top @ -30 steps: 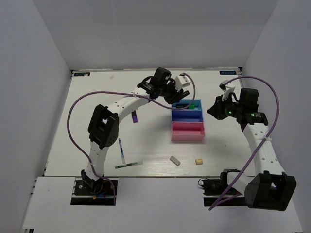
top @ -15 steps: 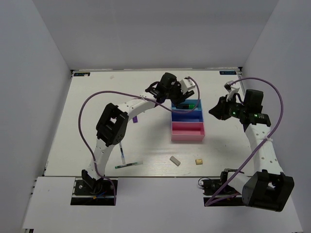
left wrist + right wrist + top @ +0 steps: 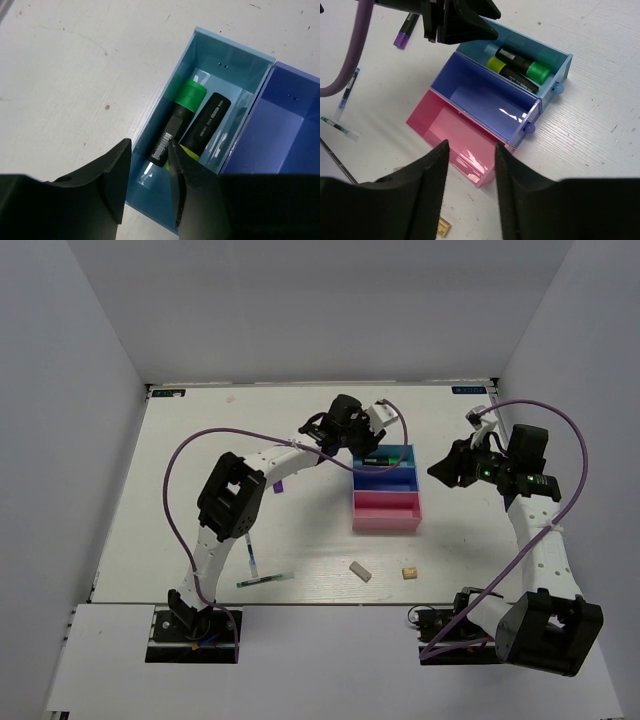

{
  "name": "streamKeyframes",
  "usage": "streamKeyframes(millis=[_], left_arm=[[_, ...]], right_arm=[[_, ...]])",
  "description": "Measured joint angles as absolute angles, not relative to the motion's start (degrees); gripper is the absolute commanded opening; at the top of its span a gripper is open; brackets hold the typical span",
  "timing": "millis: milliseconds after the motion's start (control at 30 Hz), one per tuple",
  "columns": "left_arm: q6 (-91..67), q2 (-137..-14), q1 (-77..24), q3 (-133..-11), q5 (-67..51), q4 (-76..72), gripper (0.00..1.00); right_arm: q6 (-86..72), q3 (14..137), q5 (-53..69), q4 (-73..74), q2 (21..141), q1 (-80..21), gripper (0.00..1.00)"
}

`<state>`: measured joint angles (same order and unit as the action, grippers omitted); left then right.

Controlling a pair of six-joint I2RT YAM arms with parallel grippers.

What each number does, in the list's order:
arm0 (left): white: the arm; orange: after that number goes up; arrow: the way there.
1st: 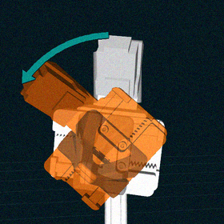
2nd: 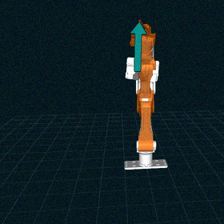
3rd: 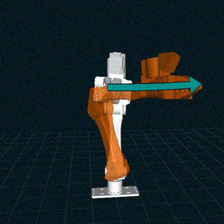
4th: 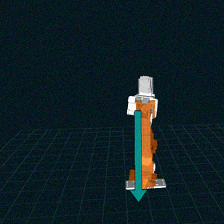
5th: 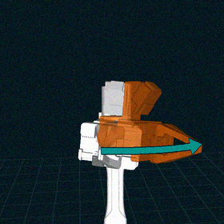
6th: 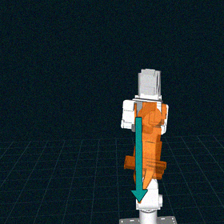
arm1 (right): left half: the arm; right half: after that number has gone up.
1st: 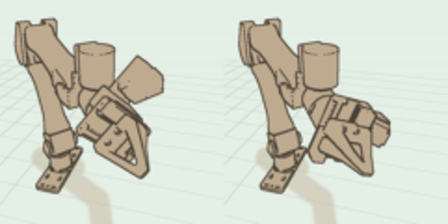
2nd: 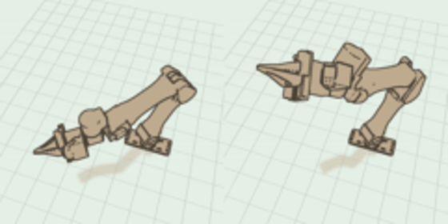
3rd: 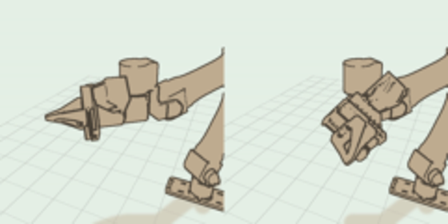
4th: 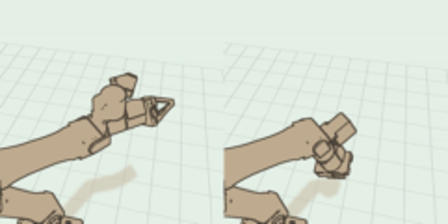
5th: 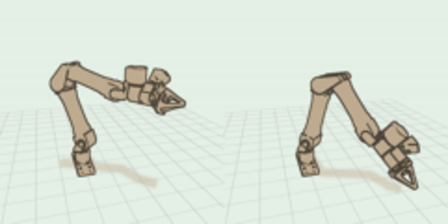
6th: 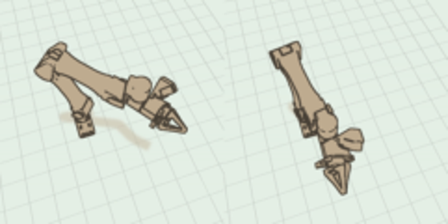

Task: Sort the stationery into containers
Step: Place the pen in the storage box, then pick up the pen from the center of the board.

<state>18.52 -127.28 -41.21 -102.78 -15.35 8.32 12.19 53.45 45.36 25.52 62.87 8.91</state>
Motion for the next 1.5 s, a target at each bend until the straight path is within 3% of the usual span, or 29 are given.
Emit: streamKeyframes(millis=[67, 100, 133, 200, 233, 267, 300, 333, 367, 400, 433, 467, 500, 600, 1500], left_arm=[[17.3, -127.02, -41.21, -101.58, -14.61, 8.12, 0.3], [16.27, -126.69, -41.21, -100.9, -13.67, 8.12, 0.13], [14.41, -126.26, -41.15, -100.49, -11.35, 8.86, 0.06], [7.68, -125.12, -40.73, -100.55, -5.26, 12.27, 0.0], [3.99, -124.66, -40.38, -101.49, -1.98, 15.49, 0.05], [-0.49, -124.46, -39.4, -103.83, 1.04, 20.38, 0.19], [-5.48, -123.96, -38.0, -105.32, 3.27, 23.94, 0.45], [-9.93, -122.87, -36.05, -105.75, 4.78, 27.16, 0.53], [-14.13, -121.56, -33.63, -105.78, 5.91, 30.52, 0.57], [-17.58, -120.4, -30.81, -105.75, 6.85, 33.67, 0.6], [-20.36, -119.46, -27.77, -105.65, 7.79, 36.32, 0.61], [-22.39, -118.8, -25.32, -105.34, 8.49, 38.24, 0.61], [-23.99, -118.32, -22.37, -104.86, 9.39, 40.03, 0.61], [-26.85, -117.84, -16.53, -101.91, 10.98, 43.97, 0.61], [-28.56, -122.41, -20.36, -92.71, 6.98, 44.86, 0.63]], right_arm=[[12.08, 53.45, 45.58, 25.52, 62.87, 9.1, 0.56], [11.97, 53.45, 45.65, 25.54, 62.87, 9.21, 0.56], [12.01, 53.45, 45.63, 25.54, 62.87, 9.28, 0.56], [12.21, 53.45, 45.47, 25.56, 63.11, 9.37, 0.12], [12.27, 53.52, 45.3, 25.69, 63.44, 9.34, 0.0], [11.97, 53.65, 44.86, 26.11, 63.96, 9.34, 0.0], [11.53, 53.95, 44.25, 26.87, 64.82, 9.34, 0.0], [11.18, 54.48, 43.44, 27.31, 65.84, 9.32, 0.05], [10.98, 55.05, 42.48, 27.7, 66.96, 9.19, 0.23], [10.57, 55.55, 41.67, 28.21, 67.77, 8.99, 0.53], [10.35, 56.03, 40.69, 28.84, 68.45, 8.84, 0.66], [10.37, 56.51, 39.75, 29.41, 68.95, 8.62, 0.73], [10.55, 56.97, 38.81, 29.89, 69.34, 8.36, 0.72], [10.94, 57.32, 36.64, 30.22, 69.47, 7.73, 0.54], [10.85, 57.34, 33.82, 31.38, 71.75, 7.64, 0.61]])
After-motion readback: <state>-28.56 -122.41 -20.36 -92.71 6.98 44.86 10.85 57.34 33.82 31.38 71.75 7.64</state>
